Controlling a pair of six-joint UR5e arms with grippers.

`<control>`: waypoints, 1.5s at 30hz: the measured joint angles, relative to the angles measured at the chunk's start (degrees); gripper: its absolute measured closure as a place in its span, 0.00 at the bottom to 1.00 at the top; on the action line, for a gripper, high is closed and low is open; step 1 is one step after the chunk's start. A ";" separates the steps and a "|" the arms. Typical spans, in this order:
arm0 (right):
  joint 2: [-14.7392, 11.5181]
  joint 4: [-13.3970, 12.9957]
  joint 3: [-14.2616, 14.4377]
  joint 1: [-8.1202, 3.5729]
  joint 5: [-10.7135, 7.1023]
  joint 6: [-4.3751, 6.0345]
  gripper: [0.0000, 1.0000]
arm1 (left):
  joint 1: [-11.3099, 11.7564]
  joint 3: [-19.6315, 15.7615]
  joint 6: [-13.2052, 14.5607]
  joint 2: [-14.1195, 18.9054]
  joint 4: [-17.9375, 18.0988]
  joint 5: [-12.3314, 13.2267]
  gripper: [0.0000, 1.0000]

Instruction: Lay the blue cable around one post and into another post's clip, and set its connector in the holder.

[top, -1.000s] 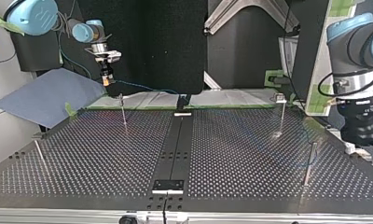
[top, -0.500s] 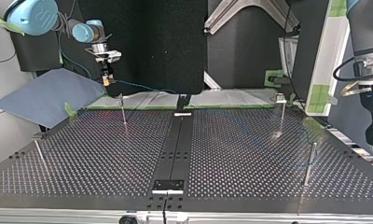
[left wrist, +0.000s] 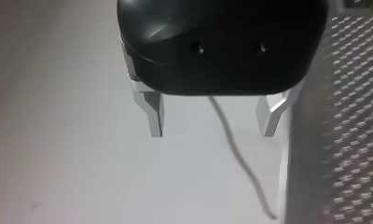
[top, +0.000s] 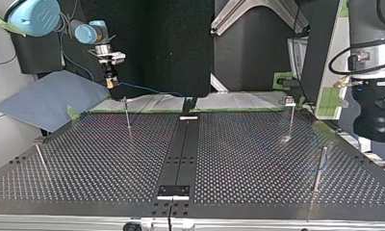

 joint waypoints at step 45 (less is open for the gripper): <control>0.00 0.47 -0.29 0.85 0.08 -0.09 1.00 | -2.71 -0.35 0.38 -3.49 -22.06 -0.38 0.02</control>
